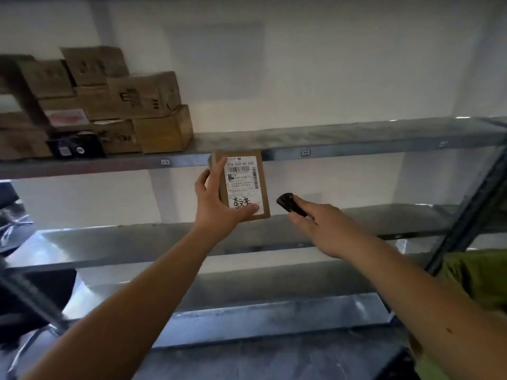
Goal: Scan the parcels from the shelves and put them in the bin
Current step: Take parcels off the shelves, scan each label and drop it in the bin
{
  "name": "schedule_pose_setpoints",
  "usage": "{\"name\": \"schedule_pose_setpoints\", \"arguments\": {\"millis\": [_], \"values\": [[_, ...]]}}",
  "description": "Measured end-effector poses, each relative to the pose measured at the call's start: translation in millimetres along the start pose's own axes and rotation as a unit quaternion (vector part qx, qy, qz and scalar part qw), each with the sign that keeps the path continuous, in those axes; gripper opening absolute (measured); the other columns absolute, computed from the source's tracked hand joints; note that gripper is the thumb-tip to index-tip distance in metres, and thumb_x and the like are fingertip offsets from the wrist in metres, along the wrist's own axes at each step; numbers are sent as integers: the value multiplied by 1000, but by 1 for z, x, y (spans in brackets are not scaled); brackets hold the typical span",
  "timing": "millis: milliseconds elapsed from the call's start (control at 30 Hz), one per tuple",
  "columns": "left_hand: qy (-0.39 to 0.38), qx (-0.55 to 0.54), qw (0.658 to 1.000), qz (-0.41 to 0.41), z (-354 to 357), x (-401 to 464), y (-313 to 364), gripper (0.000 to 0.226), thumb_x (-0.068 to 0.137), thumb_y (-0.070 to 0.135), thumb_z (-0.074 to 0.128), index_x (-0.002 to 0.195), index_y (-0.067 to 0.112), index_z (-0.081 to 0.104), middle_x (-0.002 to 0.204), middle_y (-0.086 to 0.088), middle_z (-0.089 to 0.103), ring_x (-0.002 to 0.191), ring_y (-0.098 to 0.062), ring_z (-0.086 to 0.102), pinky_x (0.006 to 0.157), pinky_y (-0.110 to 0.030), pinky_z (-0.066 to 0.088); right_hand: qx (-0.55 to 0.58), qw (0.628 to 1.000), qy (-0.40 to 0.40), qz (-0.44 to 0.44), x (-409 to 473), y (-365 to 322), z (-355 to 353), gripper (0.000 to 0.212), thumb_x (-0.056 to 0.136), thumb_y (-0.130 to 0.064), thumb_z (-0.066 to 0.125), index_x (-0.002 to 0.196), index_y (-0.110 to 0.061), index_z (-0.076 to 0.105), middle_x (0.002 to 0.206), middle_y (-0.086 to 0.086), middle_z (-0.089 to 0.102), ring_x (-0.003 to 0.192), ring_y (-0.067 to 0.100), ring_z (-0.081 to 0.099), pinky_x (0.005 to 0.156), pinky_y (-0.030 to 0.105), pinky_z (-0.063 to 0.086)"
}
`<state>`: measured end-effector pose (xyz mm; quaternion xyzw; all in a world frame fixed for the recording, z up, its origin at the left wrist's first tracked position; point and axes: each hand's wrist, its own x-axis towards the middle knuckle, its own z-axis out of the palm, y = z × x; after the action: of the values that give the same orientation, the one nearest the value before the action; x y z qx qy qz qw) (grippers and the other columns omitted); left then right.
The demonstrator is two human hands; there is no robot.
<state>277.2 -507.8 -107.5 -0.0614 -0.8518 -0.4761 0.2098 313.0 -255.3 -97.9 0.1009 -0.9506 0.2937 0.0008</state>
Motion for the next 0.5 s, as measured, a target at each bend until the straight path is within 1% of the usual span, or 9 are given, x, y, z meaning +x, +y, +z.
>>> {"name": "schedule_pose_setpoints", "arguments": {"millis": [67, 100, 167, 200, 267, 300, 400, 500], "values": [[-9, 8, 1000, -3, 3, -12, -16, 118, 68, 32, 99, 155, 53, 22, 164, 5, 13, 134, -8, 29, 109, -26, 36, -22, 1000, -7, 1, -11, 3, 14, 58, 105, -62, 35, 160, -48, 25, 110, -6, 65, 82, 9, 63, 71, 29, 53], [-18, 13, 1000, -6, 5, -17, -23, 118, 68, 32, 98, 152, 58, 20, 164, 7, 10, 135, -8, 29, 110, -28, 38, -23, 1000, -12, 3, -16, 4, 21, 57, 105, -62, 36, 159, -47, 27, 110, -6, 65, 84, 7, 62, 73, 29, 53], [-35, 28, 999, -4, 7, -28, -35, 117, 67, 34, 98, 143, 71, 17, 164, 13, 6, 140, -12, 30, 114, -36, 42, -8, 1000, -25, 10, -28, 5, 33, 56, 104, -62, 37, 159, -48, 29, 116, -6, 66, 90, 6, 61, 81, 33, 56], [-41, 41, 998, 1, 7, -34, -41, 118, 67, 35, 98, 142, 74, 17, 164, 15, 4, 144, -16, 30, 116, -42, 43, -3, 999, -34, 14, -34, 6, 40, 56, 104, -62, 38, 158, -48, 30, 118, -6, 65, 93, 7, 61, 84, 35, 56], [-45, 81, 996, 12, 6, -44, -54, 119, 66, 38, 98, 147, 71, 17, 164, 15, 1, 151, -25, 26, 118, -52, 43, 5, 998, -51, 24, -43, 6, 53, 55, 104, -62, 40, 157, -49, 32, 118, -7, 65, 94, 8, 61, 87, 37, 56], [-45, 101, 994, 12, 5, -48, -58, 118, 66, 39, 97, 149, 69, 18, 165, 14, 0, 153, -28, 23, 118, -55, 42, 13, 998, -54, 28, -47, 6, 59, 54, 103, -63, 41, 155, -51, 35, 116, -8, 65, 93, 9, 61, 88, 39, 56], [-43, 141, 989, 9, 0, -62, -72, 116, 67, 40, 97, 149, 67, 20, 167, 9, -1, 154, -31, 17, 120, -59, 38, 22, 997, -67, 31, -55, 7, 79, 51, 103, -63, 43, 152, -52, 40, 109, -8, 65, 89, 11, 62, 87, 42, 57], [-46, 161, 986, 7, -6, -71, -83, 116, 66, 40, 96, 153, 59, 22, 168, 6, 0, 155, -30, 15, 121, -58, 35, -1, 996, -86, 22, -63, 8, 95, 53, 103, -64, 42, 154, -51, 38, 104, -7, 64, 85, 12, 62, 80, 37, 56]]}}
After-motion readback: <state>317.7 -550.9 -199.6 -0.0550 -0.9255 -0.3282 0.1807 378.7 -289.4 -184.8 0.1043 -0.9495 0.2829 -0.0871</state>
